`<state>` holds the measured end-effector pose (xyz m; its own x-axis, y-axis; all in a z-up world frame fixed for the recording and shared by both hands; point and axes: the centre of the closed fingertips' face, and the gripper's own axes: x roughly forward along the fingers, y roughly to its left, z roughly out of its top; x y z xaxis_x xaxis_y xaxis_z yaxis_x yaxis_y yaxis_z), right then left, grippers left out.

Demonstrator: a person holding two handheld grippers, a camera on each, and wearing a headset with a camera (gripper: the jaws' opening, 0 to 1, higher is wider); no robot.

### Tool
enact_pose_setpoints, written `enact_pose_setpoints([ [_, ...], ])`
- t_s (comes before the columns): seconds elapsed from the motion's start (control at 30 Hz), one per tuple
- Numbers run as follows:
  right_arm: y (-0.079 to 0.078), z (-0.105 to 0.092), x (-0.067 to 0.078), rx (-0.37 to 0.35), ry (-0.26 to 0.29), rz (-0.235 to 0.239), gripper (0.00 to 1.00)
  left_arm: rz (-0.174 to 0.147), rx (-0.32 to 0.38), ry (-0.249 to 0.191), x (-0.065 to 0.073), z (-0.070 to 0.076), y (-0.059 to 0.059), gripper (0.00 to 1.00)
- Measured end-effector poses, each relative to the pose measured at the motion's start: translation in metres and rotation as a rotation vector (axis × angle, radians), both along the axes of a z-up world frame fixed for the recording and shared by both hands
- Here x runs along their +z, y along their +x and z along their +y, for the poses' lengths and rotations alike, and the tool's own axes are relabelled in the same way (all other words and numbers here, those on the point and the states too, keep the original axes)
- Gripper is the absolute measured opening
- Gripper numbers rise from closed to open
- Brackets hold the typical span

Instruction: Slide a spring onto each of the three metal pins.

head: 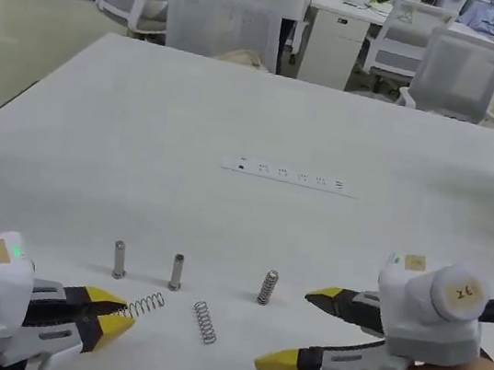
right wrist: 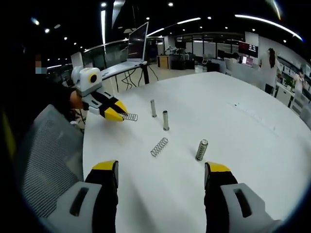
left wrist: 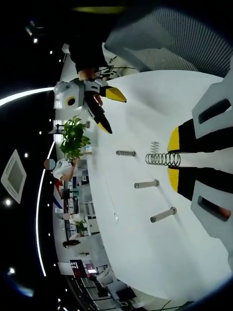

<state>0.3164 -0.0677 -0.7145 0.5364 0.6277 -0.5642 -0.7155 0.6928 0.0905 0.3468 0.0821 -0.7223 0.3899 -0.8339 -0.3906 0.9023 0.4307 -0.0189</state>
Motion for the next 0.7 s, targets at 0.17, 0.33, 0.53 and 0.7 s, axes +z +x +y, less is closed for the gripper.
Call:
enact_pose_setpoints([
  [0.17, -0.007, 0.000, 0.000, -0.005, 0.032, -0.015, 0.73, -0.004, -0.003, -0.009, 0.006, -0.001, -0.006, 0.02],
  [0.33, -0.012, -0.001, -0.001, -0.016, 0.057, -0.029, 0.75, -0.007, -0.011, -0.016, 0.011, -0.001, -0.011, 0.02],
  [0.53, -0.018, -0.001, 0.000, -0.036, 0.100, -0.044, 0.76, -0.011, -0.018, -0.034, 0.020, -0.002, -0.018, 0.02],
  [0.7, -0.025, 0.000, -0.002, -0.034, 0.099, -0.050, 0.76, -0.005, -0.037, -0.046, 0.024, -0.004, -0.026, 0.02],
])
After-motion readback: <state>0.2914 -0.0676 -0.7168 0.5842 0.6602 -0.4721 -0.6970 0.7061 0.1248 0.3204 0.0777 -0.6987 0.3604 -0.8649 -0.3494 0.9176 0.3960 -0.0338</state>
